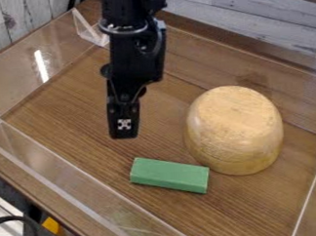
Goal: Put the green block in the brown bowl
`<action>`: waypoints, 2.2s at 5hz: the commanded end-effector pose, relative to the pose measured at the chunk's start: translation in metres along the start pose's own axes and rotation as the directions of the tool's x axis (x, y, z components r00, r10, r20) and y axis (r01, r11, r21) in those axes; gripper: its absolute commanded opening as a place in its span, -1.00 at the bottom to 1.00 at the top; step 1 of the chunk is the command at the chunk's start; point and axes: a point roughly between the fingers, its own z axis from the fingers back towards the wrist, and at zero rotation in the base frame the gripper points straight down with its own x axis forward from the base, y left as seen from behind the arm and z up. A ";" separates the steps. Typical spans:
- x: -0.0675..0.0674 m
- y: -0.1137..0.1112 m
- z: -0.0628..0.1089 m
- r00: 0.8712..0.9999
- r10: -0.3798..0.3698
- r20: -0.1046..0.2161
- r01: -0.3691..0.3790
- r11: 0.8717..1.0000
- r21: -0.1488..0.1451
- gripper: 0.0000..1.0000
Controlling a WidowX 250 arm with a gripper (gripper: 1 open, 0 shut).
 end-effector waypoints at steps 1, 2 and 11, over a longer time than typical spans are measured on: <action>0.008 -0.010 -0.003 0.999 -0.041 0.031 0.040 0.999 0.035 1.00; 0.019 -0.024 -0.018 0.991 -0.129 0.021 0.128 0.991 0.044 1.00; 0.049 -0.015 -0.075 0.983 -0.177 0.041 0.173 0.981 0.085 -1.00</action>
